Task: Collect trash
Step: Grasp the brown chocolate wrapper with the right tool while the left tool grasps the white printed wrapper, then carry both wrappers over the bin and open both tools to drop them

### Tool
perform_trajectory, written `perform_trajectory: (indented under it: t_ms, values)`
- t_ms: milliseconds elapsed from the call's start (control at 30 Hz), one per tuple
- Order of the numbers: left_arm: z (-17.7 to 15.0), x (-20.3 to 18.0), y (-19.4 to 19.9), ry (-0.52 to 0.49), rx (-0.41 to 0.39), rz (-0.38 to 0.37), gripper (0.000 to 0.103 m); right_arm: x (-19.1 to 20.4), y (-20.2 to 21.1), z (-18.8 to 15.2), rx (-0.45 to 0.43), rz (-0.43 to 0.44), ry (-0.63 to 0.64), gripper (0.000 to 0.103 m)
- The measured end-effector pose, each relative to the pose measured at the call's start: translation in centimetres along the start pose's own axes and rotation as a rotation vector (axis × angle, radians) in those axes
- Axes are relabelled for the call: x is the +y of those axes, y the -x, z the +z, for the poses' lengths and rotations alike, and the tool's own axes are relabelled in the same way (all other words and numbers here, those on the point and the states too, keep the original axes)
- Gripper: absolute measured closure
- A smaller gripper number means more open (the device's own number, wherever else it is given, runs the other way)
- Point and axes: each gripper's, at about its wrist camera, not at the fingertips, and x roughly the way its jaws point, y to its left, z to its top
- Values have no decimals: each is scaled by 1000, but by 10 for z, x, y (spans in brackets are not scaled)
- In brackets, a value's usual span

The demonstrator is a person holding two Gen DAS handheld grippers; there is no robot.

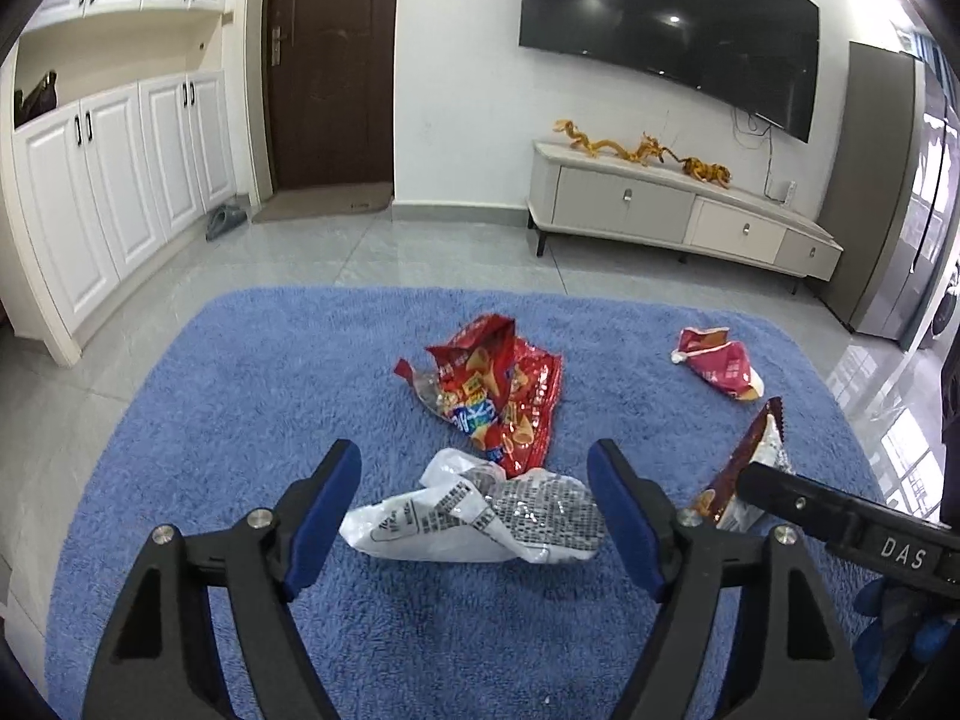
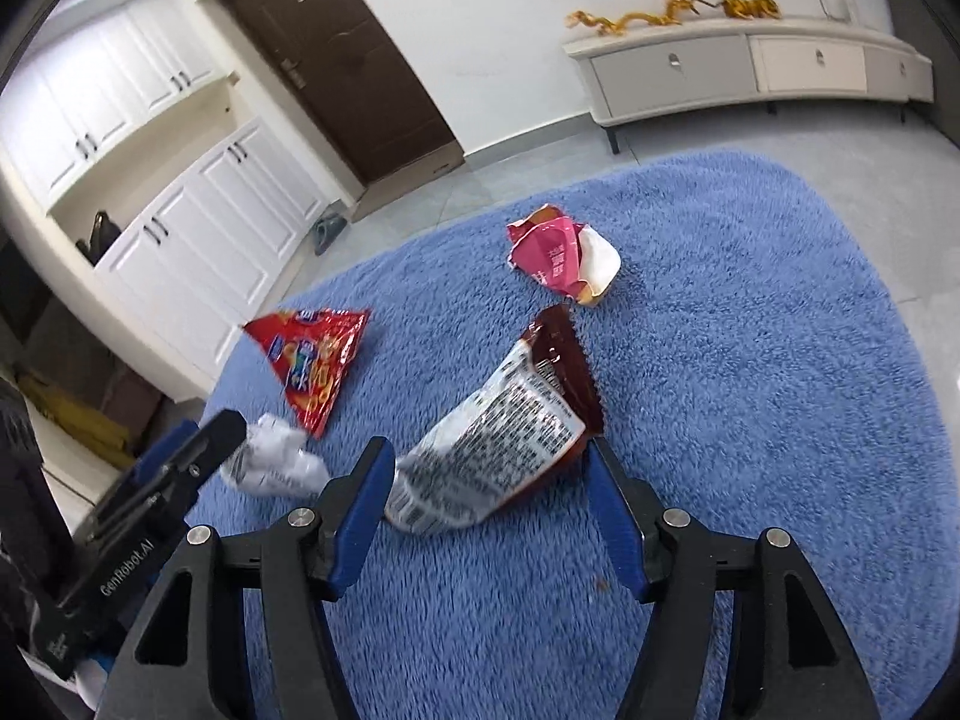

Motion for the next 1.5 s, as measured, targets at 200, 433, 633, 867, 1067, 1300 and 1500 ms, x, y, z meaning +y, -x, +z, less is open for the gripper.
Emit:
perform_trajectory:
  t_ms: [200, 433, 633, 867, 1067, 1300, 1500]
  values:
    - [-15, 0, -14, 25, 61, -17, 26, 1, -12, 3, -2, -14, -1, 46]
    - [-19, 1, -13, 41, 62, -4, 27, 6, -14, -2, -11, 0, 6, 60]
    - [-24, -1, -6, 44, 51, 5, 34, 2, -3, -10, -23, 22, -3, 66]
    - [-31, 4, 4, 88, 51, 9, 44, 0, 21, -17, -42, 26, 6, 67]
    - [-44, 0, 27, 99, 30, 14, 48, -4, 51, -38, -63, 14, 35, 67]
    - [-63, -23, 64, 37, -20, 6, 51, -14, 81, -64, -63, -36, 94, 67]
    - [-72, -43, 85, 10, -27, -34, 51, -31, 108, -78, -86, -80, 98, 67]
